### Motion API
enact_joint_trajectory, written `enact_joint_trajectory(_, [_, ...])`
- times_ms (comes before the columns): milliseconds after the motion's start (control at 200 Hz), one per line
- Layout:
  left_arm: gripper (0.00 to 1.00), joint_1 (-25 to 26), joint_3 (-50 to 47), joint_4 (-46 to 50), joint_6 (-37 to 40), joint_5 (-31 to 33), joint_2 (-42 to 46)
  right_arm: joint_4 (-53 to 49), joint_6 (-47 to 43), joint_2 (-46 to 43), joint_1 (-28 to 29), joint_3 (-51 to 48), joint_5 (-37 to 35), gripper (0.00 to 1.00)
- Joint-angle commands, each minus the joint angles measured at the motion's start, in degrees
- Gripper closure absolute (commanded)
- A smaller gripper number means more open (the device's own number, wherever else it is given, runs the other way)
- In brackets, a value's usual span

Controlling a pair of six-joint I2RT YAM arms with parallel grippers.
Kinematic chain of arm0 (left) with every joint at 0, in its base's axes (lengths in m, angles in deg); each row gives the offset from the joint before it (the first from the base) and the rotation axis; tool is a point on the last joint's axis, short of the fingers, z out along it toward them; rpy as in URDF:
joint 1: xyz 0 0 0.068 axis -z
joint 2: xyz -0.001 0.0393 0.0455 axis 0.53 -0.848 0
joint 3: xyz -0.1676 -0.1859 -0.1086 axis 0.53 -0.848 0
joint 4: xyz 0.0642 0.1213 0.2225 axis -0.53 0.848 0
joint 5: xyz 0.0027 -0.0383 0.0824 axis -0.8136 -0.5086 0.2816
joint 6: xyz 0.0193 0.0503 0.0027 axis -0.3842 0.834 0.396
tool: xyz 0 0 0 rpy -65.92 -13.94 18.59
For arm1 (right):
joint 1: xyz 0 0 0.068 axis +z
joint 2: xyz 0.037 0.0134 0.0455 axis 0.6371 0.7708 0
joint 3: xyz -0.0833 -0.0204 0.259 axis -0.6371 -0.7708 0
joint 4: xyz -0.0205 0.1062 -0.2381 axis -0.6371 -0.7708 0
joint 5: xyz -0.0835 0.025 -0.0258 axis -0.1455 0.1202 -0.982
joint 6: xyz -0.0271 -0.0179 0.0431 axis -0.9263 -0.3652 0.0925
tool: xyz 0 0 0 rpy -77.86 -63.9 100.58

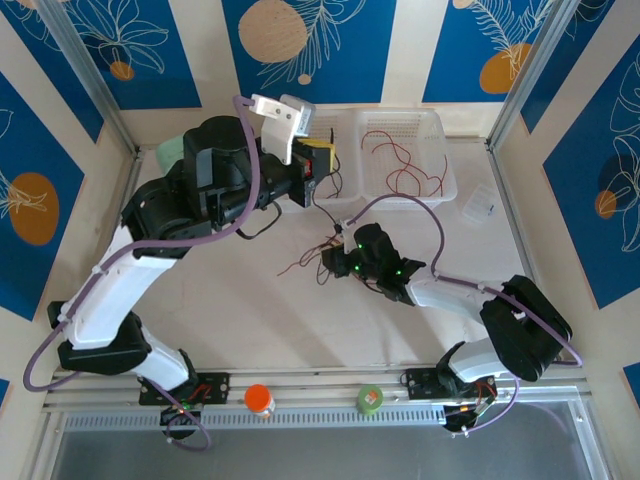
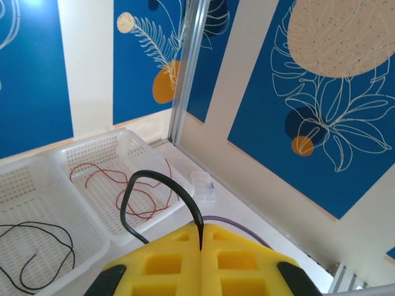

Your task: Untangle the cables

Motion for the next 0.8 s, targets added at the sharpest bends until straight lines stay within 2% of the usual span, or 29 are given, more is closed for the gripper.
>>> enact_joint_trajectory(0, [1.0,-0.33,2.62,-0.69,3.01,4.39,3.46,-0.24,1.93,-0.7,-0.51,-1.1,-4.91,1.0])
enact_joint_trajectory(250, [1.0,-0.31,1.75,-1.72,8.39,15.18,8.59,-6.44,7.08,-2.78,-4.42,-3.42,-9.67,1.0])
enact_joint_trajectory(440, [1.0,-0.33,-0.43,-4.27,11.7,20.2,12.38,-8.72,13.81,-5.63,-10.08,-6.82,-7.81,1.0])
enact_joint_trajectory(595, [1.0,-0.33,-0.85,-5.4,13.27,21.88,13.41,-13.73,17.58,-6.67,-12.81,-6.44,-6.55,1.0])
enact_joint_trajectory(795, [1.0,-0.33,-0.42,-7.06,14.79,21.84,10.83,-21.22,20.75,-9.34,-12.96,-6.08,-5.55,0.98])
